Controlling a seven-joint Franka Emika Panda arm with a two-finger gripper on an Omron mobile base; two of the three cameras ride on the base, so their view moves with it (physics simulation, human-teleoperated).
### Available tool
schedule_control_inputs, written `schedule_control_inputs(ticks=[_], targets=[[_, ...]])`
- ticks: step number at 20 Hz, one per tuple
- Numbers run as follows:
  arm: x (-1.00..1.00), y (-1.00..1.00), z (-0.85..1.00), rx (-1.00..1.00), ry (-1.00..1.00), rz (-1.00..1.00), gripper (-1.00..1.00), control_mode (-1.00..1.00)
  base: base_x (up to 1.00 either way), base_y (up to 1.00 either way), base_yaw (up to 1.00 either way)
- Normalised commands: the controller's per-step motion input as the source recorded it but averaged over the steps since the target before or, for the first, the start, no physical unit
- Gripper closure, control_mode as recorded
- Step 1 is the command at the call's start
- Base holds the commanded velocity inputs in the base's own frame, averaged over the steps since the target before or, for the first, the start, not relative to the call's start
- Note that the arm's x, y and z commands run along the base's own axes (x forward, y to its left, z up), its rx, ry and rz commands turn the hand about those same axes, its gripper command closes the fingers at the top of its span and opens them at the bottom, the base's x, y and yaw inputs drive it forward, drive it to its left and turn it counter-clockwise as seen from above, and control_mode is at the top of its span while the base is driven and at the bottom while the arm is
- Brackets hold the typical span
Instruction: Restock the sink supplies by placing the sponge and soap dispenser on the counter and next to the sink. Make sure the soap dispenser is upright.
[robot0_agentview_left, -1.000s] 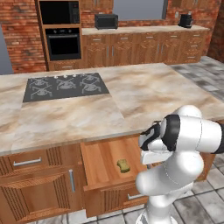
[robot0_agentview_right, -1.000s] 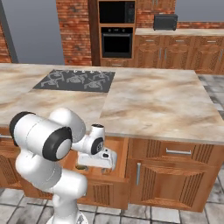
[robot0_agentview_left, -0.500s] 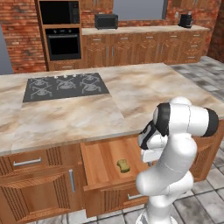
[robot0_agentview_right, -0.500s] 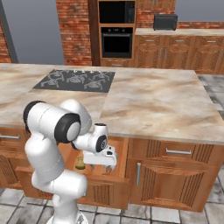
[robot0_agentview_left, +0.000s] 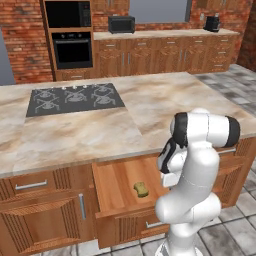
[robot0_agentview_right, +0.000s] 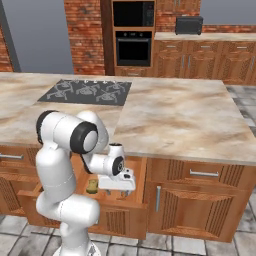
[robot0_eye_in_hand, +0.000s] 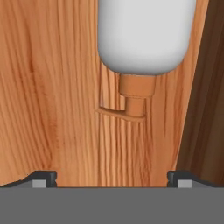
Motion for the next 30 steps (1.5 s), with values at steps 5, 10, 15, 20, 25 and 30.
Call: schedule_control_inputs(ticks=[5, 10, 15, 20, 25, 30], targets=[[0.0, -0.11, -0.07, 0.0, 0.0, -0.03, -1.0, -1.0, 0.0, 0.0, 0.0], [0.06, -0.11, -0.08, 0.0, 0.0, -0.02, -1.0, -1.0, 0.0, 0.0, 0.0], [0.1, -0.03, -0.1, 0.0, 0.0, 0.0, -1.0, -1.0, 0.0, 0.0, 0.0], [0.22, 0.0, -0.12, 0.0, 0.0, 0.0, -1.0, -1.0, 0.0, 0.0, 0.0], [0.12, 0.0, -0.09, 0.0, -0.01, 0.0, -1.0, -1.0, 0.0, 0.0, 0.0], [0.0, 0.11, 0.0, 0.0, -0.06, 0.0, -1.0, -1.0, 0.0, 0.0, 0.0]])
